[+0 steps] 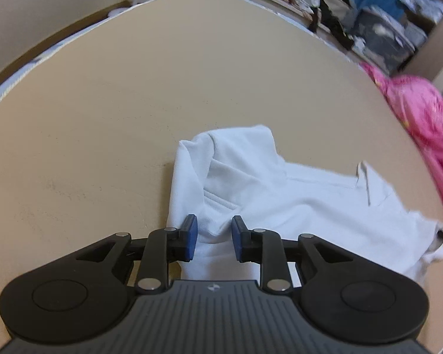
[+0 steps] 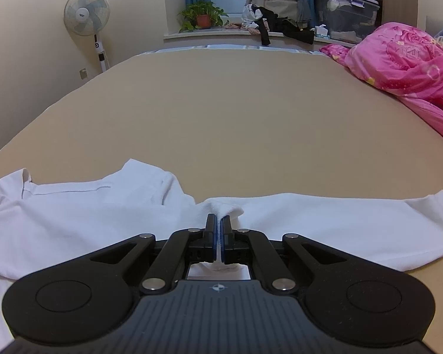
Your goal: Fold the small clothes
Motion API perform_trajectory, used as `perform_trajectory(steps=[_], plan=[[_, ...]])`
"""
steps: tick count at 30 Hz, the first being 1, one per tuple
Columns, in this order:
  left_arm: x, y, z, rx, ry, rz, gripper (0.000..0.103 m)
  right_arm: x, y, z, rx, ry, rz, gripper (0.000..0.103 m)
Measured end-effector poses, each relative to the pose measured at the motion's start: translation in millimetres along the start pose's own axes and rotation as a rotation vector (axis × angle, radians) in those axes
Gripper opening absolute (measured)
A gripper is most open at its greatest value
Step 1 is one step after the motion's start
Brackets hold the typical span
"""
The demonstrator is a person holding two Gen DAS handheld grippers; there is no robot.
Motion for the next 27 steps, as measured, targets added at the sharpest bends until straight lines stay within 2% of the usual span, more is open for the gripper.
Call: perform_trajectory(steps=[2,3,4,5,8,10,12,14,16,17,18,20,21,22,25,27], plan=[[4,2,6,-0.031,0.061,0.009,0.023,0,0,0,-0.001,0.001,0.000,0.001],[4,1,8,-0.052,0.088,0.020,0.006,0,0,0,0.000,0.003,0.000,0.001],[3,-1,8,-0.055,0.101,0.031,0.004,0,0,1,-0.001,0.004,0.000,0.001],[1,-6,5,-0.043,0.093,0.048,0.003,0,0,1,-0.002,0.003,0.001,0.001],[-14,-39,-10,0.004,0.049,0.176,0.003,-5,-11,2,-0.022,0.024,0.058,0.001],[-23,-57,-26,-0.003,-0.025,0.238,0.003,-11,-22,1,-0.094,0.041,0.124,0.001],[-27,-58,-41,-0.026,-0.067,0.246,0.003,-12,-23,-1,-0.113,0.036,0.144,0.001],[-29,-51,-53,-0.023,-0.101,0.225,0.003,-9,-14,-7,-0.110,0.011,0.122,0.002],[-27,-39,-60,-0.057,-0.103,0.173,0.004,-5,-1,-12,-0.066,-0.036,0.086,0.004],[-25,-38,-62,-0.071,-0.108,0.161,0.004,-3,6,-11,-0.036,-0.044,0.065,0.010],[-23,-42,-61,-0.062,-0.113,0.159,0.005,-3,10,-9,-0.023,-0.033,0.051,0.019],[-20,-54,-59,-0.026,-0.106,0.164,0.016,-5,10,-2,-0.034,0.022,0.051,0.028],[-17,-60,-56,-0.025,-0.104,0.166,0.030,-6,9,3,-0.045,0.052,0.055,0.028],[-13,-65,-54,-0.031,-0.105,0.162,0.035,-7,8,5,-0.056,0.073,0.058,0.028],[0,-76,-43,0.007,-0.073,0.126,0.035,-5,10,11,-0.091,0.119,0.053,0.030],[13,-81,-30,0.045,-0.017,0.084,0.036,-5,16,12,-0.122,0.131,0.041,0.033]])
Point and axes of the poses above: each gripper's, at about its wrist camera, not at the fingertips, and y roughly the way its jaws point, z to its right, x to its underside, the point moved 4 cm from there along y, roughly the way its jaws point, and after that the axes turned 8 degrees about -z, right-handed, at the moved point
